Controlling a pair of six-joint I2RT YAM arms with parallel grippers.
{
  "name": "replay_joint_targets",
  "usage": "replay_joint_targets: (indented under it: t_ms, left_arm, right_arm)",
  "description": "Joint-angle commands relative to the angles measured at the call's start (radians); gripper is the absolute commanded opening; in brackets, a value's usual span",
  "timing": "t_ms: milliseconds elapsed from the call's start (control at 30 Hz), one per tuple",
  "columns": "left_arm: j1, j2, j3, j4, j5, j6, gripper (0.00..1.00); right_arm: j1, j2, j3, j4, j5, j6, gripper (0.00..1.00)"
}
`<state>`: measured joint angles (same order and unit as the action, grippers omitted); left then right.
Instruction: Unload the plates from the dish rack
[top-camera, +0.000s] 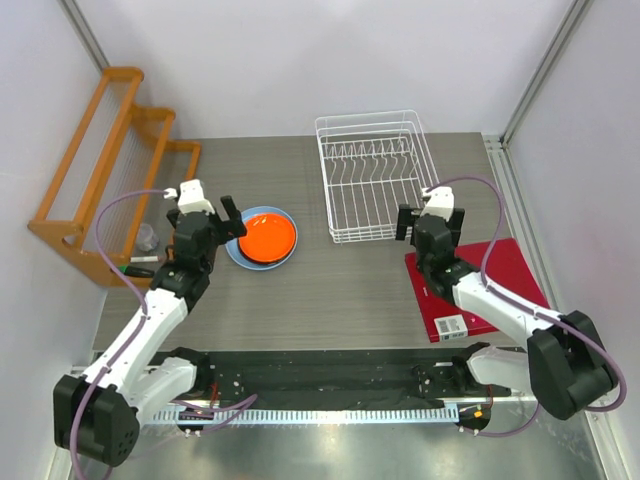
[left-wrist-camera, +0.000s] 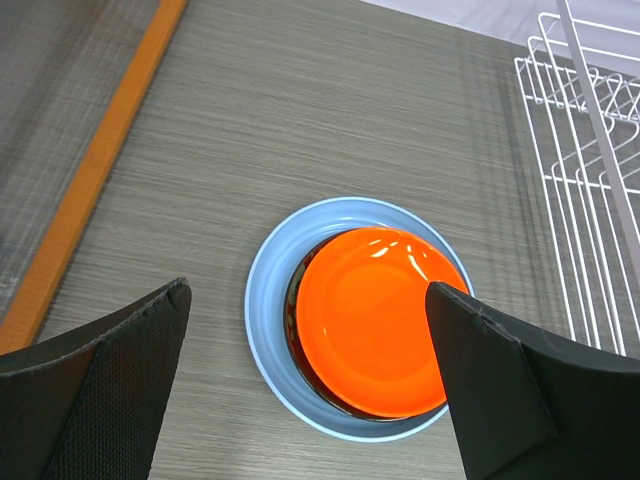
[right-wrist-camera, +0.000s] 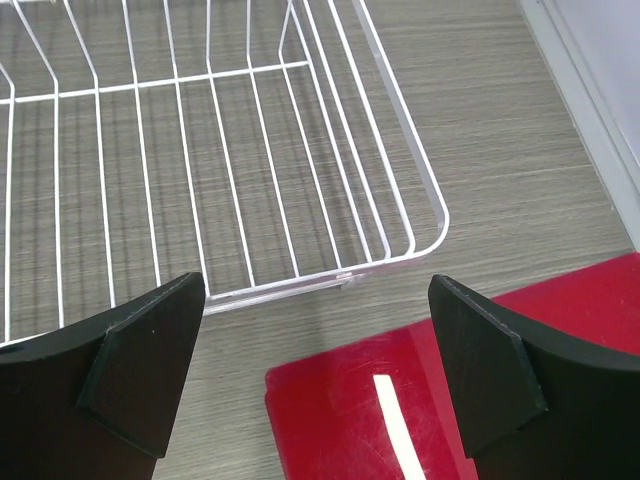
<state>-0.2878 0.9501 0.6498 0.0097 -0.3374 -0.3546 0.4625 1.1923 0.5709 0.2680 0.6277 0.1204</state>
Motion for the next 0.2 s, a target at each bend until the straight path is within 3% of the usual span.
replay_joint_targets:
  t_ms: [0, 167]
  left_arm:
    - [-0.001, -0.022, -0.001, 0.042, -0.026, 0.032, 0.99]
    - [-0.001, -0.016, -0.001, 0.062, -0.011, 0.049, 0.99]
  right_arm:
    - [-0.001, -0.057, -0.028, 0.085, 0.035, -0.019, 1.0]
    - [-0.001, -0.054, -0.028, 0.086, 0.037, -0.025, 1.0]
